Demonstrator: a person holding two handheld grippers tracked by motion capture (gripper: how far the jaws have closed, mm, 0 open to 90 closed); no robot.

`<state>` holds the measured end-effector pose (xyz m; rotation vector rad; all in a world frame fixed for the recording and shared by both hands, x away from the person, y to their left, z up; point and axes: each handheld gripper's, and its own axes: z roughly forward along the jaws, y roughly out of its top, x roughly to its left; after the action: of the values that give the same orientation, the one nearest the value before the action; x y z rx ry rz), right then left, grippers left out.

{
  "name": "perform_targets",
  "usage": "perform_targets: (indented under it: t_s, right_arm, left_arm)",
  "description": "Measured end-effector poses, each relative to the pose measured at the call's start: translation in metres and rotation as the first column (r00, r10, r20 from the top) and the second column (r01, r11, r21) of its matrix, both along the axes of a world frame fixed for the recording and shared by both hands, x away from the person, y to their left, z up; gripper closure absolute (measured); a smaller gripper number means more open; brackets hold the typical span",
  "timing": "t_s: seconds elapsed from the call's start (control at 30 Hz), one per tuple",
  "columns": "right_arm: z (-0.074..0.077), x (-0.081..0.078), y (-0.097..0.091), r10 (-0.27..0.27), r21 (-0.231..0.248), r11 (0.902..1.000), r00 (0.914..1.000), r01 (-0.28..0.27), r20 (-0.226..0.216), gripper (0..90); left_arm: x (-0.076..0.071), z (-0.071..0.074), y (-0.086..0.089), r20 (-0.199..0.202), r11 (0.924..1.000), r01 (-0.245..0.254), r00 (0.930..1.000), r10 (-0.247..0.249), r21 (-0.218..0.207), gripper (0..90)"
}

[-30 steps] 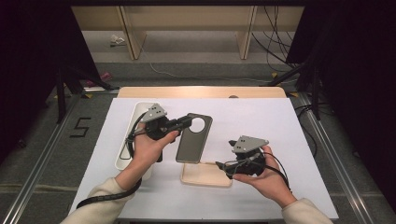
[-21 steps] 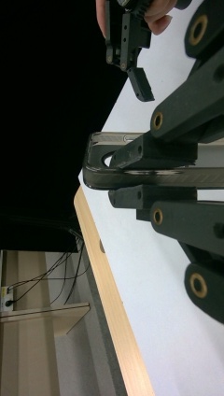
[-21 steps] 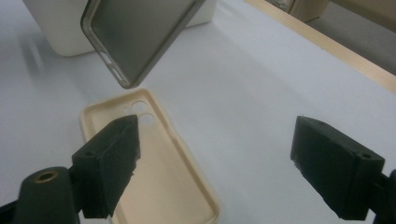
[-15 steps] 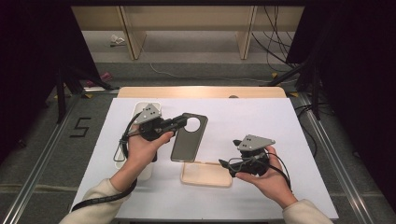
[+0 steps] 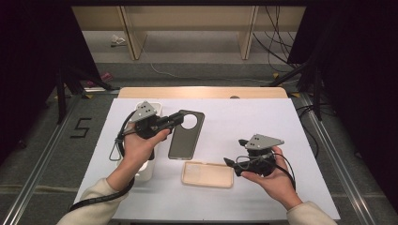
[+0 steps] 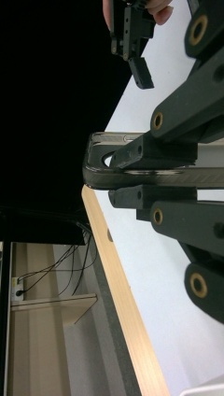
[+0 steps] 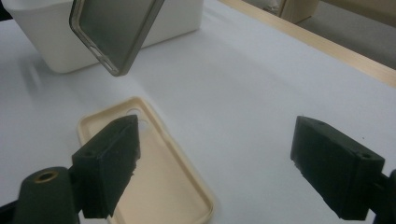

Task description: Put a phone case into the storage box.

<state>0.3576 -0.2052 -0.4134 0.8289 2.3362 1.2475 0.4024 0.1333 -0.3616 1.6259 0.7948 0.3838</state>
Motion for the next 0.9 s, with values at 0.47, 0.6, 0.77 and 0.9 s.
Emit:
perform_targets:
  t_s: [0.47,0.6,0.77,0.9]
  right_arm:
    - [0.000,0.000,-0.002,-0.014,0.015,0.9998,0.9999,0.014,-0.007,16.5]
    - [-0.001,0.001,-0.002,-0.021,0.014,0.9997,0.9997,0.022,-0.009,16.5]
    - [-0.001,0.001,-0.003,-0.027,0.022,0.9994,0.9996,0.028,-0.008,16.5]
    - [-0.001,0.001,-0.003,-0.029,0.028,0.9992,0.9995,0.030,-0.010,16.5]
  left_arm:
    - [0.004,0.013,0.019,0.023,0.9988,-0.038,0.9990,0.039,-0.032,81.0]
    - [0.005,0.016,0.024,0.028,0.9983,-0.047,0.9984,0.048,-0.036,81.0]
    - [0.005,0.018,0.027,0.031,0.9984,-0.045,0.9985,0.046,-0.035,81.0]
    - [0.006,0.020,0.030,0.031,0.9982,-0.043,0.9985,0.045,-0.042,81.0]
